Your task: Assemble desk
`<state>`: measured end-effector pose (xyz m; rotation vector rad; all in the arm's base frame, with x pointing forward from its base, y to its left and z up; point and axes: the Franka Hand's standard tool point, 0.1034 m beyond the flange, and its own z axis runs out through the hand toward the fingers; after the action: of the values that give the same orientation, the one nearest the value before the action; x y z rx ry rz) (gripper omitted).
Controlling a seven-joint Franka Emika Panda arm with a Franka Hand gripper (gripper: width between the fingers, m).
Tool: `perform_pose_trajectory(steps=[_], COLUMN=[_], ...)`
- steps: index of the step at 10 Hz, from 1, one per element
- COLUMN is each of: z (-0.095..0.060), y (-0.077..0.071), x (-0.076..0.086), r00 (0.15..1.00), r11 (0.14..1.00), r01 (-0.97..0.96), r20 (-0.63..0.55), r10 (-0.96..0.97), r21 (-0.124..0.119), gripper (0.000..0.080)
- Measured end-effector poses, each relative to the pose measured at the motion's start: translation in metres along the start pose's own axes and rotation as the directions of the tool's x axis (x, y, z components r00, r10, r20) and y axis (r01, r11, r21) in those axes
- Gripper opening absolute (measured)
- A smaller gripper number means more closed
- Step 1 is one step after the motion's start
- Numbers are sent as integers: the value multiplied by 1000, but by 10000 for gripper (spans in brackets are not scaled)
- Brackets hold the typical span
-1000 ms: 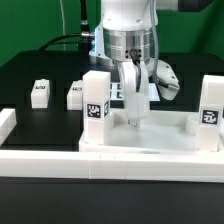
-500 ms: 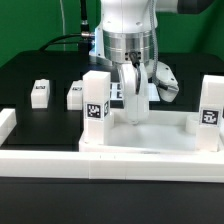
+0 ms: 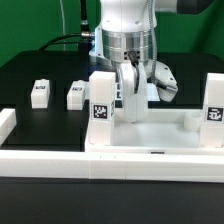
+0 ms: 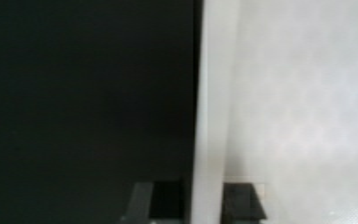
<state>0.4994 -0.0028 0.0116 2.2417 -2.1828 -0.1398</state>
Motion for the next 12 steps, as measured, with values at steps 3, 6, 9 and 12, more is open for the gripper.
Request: perform_pose_trajectory(steps=[3, 6, 9, 12], z=[0, -4, -3, -2], y=[0, 6, 14, 14], x=[1, 20, 37, 37], r00=[1000, 989, 976, 932], r11=[1000, 989, 977, 933], r01=[15, 151, 215, 361], r20=[0, -9, -21, -21], r10=[-15, -151, -215, -361], r21=[0, -1, -5, -9], gripper=[80, 79, 77, 76])
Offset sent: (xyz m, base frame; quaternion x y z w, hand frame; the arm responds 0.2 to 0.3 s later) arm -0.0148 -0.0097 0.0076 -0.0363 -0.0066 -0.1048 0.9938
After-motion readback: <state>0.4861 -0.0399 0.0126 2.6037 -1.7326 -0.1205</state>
